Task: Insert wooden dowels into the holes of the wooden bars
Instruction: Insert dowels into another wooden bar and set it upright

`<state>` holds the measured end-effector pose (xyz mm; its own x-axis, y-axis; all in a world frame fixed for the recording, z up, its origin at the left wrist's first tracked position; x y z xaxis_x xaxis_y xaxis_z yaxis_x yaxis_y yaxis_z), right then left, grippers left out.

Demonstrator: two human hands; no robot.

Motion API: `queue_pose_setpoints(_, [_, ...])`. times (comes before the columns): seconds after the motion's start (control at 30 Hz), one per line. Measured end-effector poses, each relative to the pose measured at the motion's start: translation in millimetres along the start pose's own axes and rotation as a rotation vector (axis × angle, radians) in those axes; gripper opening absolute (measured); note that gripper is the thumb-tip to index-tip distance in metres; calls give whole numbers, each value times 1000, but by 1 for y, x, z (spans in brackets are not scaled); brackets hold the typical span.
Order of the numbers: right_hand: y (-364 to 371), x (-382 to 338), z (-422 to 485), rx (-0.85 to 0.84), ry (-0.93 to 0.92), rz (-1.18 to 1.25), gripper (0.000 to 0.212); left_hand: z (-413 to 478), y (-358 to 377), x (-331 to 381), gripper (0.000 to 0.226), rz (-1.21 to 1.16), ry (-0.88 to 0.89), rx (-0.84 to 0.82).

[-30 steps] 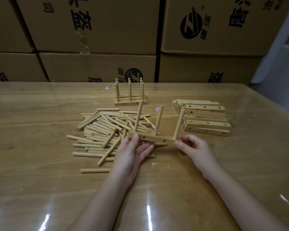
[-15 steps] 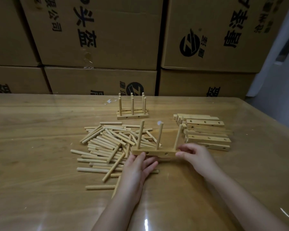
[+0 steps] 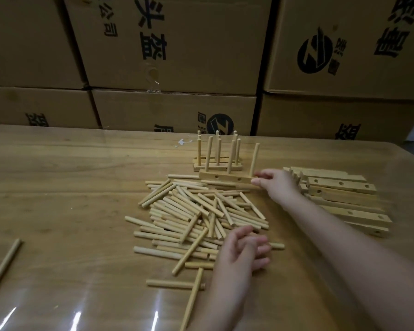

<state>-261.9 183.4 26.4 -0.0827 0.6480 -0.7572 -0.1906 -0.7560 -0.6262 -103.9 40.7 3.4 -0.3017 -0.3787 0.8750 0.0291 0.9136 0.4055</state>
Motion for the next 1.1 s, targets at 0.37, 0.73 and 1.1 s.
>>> queue_pose_setpoints(0.37, [26, 7, 55, -54, 17, -102, 34, 4, 1, -1, 20, 48, -8, -46])
queue_pose_setpoints(0.73, [39, 2, 68, -87, 14, -187, 33, 2, 1, -1, 23, 62, -1, -55])
queue_pose_setpoints(1.1, [43, 1, 74, -66, 43, -198, 38, 2, 3, 1, 21, 46, -13, -43])
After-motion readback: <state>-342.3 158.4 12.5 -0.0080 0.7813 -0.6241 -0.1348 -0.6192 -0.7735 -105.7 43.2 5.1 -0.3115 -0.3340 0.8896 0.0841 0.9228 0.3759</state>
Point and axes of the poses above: each hand's wrist, its own z-axis towards the middle knuckle, its own y-axis out of the palm, x = y × z, the point moved 1 cm from there along z, towards the middle knuckle, and after that the axes turned 7 degrees about -y, right-handed, at the moved point
